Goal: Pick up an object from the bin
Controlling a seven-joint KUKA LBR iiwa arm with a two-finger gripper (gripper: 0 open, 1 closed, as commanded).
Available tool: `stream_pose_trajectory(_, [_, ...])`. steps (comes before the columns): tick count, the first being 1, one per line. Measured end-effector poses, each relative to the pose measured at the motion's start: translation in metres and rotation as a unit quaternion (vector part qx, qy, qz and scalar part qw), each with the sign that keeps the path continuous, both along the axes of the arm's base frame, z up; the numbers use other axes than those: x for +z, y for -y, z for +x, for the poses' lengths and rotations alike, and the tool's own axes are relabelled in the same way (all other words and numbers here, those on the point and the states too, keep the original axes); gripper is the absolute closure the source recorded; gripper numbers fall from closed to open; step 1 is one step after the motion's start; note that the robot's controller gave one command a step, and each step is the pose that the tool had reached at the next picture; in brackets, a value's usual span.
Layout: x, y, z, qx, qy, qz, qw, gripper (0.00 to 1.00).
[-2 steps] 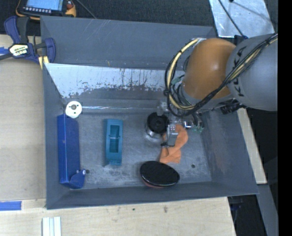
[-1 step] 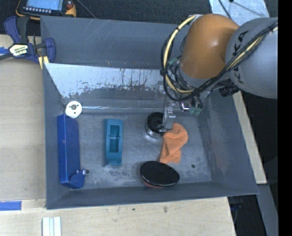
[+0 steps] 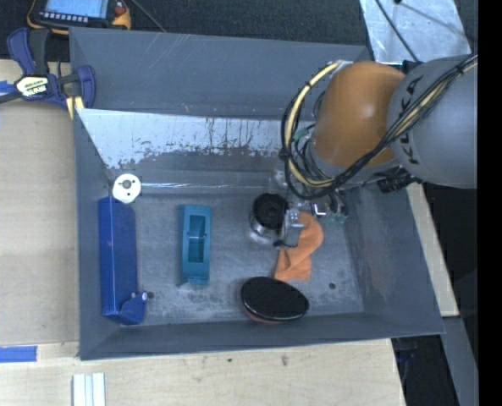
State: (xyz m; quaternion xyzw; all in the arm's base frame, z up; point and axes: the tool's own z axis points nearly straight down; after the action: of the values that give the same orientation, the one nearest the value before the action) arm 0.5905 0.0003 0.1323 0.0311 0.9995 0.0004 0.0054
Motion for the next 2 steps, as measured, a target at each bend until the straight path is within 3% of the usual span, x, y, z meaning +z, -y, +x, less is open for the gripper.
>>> stream_pose_trajectory(1, [-0.0534,0.0304,0.0027,-0.090,0.0077,0.001,0.9959,1.00])
stream_pose_trajectory(2, [-0.0533,0.0304,0.0027,-0.090,0.0077,0.000,0.9959,1.00])
